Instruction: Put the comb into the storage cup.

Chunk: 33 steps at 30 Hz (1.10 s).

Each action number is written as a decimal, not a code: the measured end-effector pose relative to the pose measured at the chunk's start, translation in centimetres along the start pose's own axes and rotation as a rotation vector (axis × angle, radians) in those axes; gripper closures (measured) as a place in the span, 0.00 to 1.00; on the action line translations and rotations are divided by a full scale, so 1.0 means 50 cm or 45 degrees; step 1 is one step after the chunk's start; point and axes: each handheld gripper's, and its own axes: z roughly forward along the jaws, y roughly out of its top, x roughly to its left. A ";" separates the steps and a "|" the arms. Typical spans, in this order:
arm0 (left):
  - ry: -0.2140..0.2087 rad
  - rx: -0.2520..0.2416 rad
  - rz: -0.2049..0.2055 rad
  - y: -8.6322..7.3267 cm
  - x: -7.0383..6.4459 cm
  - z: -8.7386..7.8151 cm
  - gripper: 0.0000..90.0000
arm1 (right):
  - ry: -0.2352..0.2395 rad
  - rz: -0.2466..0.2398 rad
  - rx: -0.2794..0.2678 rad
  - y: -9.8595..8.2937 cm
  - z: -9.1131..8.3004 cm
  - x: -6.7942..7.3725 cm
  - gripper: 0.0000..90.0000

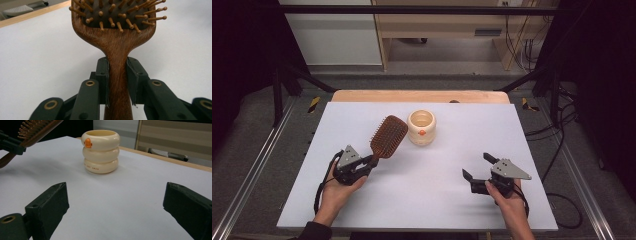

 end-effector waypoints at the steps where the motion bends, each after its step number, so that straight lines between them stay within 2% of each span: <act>1: -0.002 -0.006 -0.001 0.000 -0.001 -0.001 0.81 | 0.001 0.003 -0.002 0.000 0.000 0.001 0.07; 9: -0.012 -0.032 0.019 0.005 -0.012 -0.002 0.81 | 0.018 0.020 -0.013 0.004 0.002 0.008 0.07; 13: -0.025 -0.028 0.042 0.008 -0.024 0.002 0.81 | 0.049 0.060 -0.019 0.008 0.006 0.016 0.07; 20: -0.046 -0.039 0.054 0.012 -0.038 0.007 0.81 | 0.103 0.143 -0.052 0.024 0.015 0.040 0.06; 23: -0.056 -0.044 0.057 0.014 -0.044 0.007 0.81 | 0.110 0.153 -0.060 0.031 0.021 0.052 0.05; 28: -0.064 -0.054 0.056 0.015 -0.051 0.008 0.81 | 0.111 0.211 -0.075 0.051 0.036 0.077 0.04; 33: -0.070 -0.060 0.053 0.016 -0.055 0.009 0.81 | 0.157 0.225 -0.071 0.079 0.058 0.097 0.04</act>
